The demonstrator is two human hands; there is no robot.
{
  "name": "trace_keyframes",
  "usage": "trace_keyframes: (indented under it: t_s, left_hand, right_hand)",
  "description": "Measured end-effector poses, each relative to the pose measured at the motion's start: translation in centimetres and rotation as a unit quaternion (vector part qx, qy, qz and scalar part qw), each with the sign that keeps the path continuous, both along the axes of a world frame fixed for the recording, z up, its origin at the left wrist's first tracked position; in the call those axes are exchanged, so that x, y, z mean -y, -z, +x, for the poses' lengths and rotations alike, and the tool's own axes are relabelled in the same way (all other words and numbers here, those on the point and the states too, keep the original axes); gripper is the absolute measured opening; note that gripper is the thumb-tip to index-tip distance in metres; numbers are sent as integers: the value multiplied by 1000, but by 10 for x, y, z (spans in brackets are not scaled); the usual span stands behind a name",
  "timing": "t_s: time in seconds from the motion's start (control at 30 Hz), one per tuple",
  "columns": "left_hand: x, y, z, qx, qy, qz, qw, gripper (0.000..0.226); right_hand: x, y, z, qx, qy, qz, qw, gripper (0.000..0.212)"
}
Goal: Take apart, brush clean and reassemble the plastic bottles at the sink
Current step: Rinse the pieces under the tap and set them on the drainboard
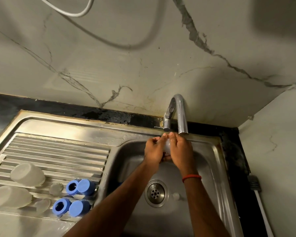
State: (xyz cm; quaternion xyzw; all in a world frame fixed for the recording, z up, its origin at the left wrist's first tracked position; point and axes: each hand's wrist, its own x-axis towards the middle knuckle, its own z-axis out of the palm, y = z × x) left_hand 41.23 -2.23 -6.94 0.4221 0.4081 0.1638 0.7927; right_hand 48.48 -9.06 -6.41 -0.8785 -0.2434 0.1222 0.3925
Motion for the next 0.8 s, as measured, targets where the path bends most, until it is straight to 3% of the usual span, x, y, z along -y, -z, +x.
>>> trace_keyframes:
  t_s: [0.07, 0.13, 0.17, 0.2, 0.23, 0.27, 0.3, 0.33, 0.37, 0.43, 0.5, 0.57, 0.6, 0.67, 0.73, 0.8]
  left_hand:
    - [-3, 3, -2, 35, 28, 51, 998, 29]
    - [-6, 4, -5, 67, 53, 108, 990, 23]
    - [-10, 2, -5, 79, 66, 132, 986, 23]
    - [-12, 0, -6, 84, 79, 156, 981, 26]
    - [-15, -2, -6, 79, 87, 184, 976, 28]
    - [-18, -3, -6, 63, 89, 219, 970, 28]
    - [-20, -3, -4, 47, 89, 255, 962, 28]
    - [-22, -2, -2, 32, 87, 288, 953, 26]
    - [-25, 1, 0, 21, 83, 308, 948, 23]
    - [-31, 2, 4, -2, 83, 342, 936, 19]
    - [-35, 4, 6, -2, 98, 388, 917, 21]
    - [-35, 3, 6, 12, 123, 448, 885, 20]
    - [-34, 2, 5, 21, 133, 484, 865, 20]
    - [-35, 2, 2, 42, 152, 520, 839, 22]
    - [-38, 3, -1, 49, 164, 505, 846, 23]
    - [-38, 5, -2, 54, 164, 489, 855, 24]
  right_hand:
    - [-5, 3, 8, -169, 148, 108, 968, 37]
    - [-6, 7, 17, -404, 226, 221, 859, 43]
    - [-5, 9, 21, -461, 233, 253, 818, 44]
    - [-5, 12, 21, -478, 238, 262, 804, 42]
    - [-6, 14, 21, -450, 231, 243, 828, 38]
    - [-9, 14, 17, -362, 213, 199, 885, 34]
    - [-9, 16, 11, -227, 179, 141, 947, 32]
    - [-7, 20, 6, -69, 134, 83, 985, 32]
    - [-5, 18, 1, 89, 82, 31, 992, 33]
    - [1, 22, -5, 313, -32, -43, 948, 40]
    - [5, 21, -6, 327, -61, -25, 943, 47]
    - [2, -1, -11, 234, -10, 20, 972, 58]
    - [-2, -11, -12, 170, 31, -2, 985, 57]
    - [-10, -9, 3, -56, 78, -59, 994, 49]
    - [-9, -6, 16, -329, 72, 26, 941, 57]
    - [-7, 1, 21, -430, 62, 101, 895, 71]
